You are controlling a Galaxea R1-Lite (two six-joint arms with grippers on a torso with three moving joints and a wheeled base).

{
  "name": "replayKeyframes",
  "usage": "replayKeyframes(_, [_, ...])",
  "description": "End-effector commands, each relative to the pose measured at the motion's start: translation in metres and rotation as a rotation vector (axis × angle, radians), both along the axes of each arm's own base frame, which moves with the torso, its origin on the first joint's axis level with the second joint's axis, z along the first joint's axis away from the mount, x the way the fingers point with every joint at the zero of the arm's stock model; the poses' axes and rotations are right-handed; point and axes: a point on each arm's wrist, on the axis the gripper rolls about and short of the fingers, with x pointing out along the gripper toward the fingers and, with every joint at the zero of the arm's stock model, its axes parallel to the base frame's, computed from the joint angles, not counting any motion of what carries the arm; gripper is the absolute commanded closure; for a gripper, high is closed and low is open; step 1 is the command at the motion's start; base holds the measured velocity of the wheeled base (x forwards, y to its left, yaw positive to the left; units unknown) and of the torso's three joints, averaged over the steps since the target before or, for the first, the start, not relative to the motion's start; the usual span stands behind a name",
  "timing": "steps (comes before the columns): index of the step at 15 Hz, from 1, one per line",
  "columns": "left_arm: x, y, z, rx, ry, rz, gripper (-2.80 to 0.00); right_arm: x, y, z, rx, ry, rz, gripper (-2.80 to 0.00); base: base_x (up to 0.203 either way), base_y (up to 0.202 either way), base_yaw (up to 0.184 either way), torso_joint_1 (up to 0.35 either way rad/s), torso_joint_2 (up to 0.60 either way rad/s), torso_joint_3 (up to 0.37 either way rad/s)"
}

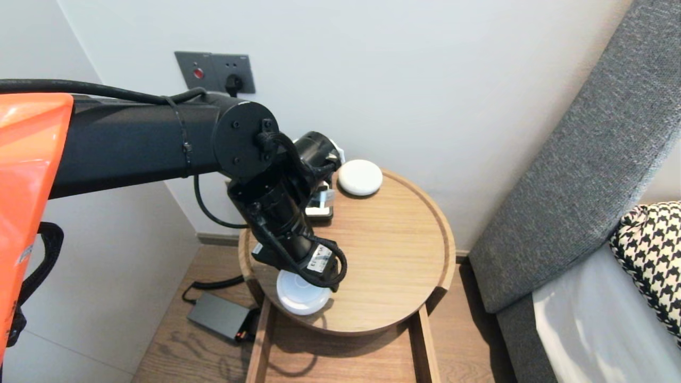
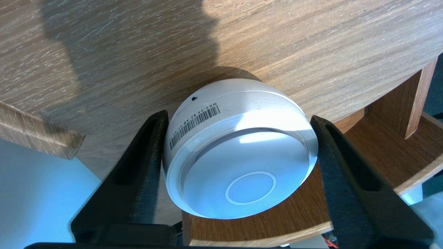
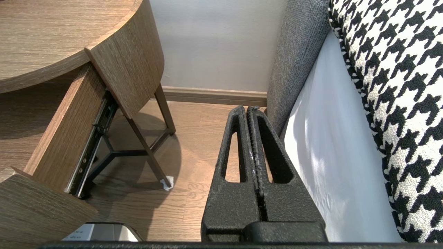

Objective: Take the remote control out of the drawer one by one and place them on the table

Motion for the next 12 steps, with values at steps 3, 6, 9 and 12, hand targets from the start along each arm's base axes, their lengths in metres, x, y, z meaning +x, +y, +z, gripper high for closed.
replayKeyframes(3, [-0.001, 0.000, 0.002, -0.005, -0.004, 0.004, -2.80, 0.002, 0.000, -0.007, 0.000, 0.027, 0.000, 0.00, 0.000, 0.000, 0.000, 0.000, 0.00, 0.000])
replayKeyframes(6, [-0.004, 0.004, 0.012, -0.027, -0.030, 0.003, -2.80, 0.002, 0.000, -0.007, 0.000, 0.027, 0.001, 0.00, 0.000, 0.000, 0.000, 0.000, 0.00, 0.000])
replayKeyframes(9, [-0.014, 0.013, 0.034, -0.078, -0.081, 0.005, -2.80, 0.002, 0.000, -0.007, 0.000, 0.027, 0.001, 0.00, 0.000, 0.000, 0.000, 0.000, 0.00, 0.000])
replayKeyframes(12, [-0.037, 0.034, 0.070, -0.146, -0.148, 0.014, -2.80, 0.002, 0.000, -0.007, 0.000, 0.027, 0.000, 0.00, 0.000, 0.000, 0.000, 0.000, 0.00, 0.000])
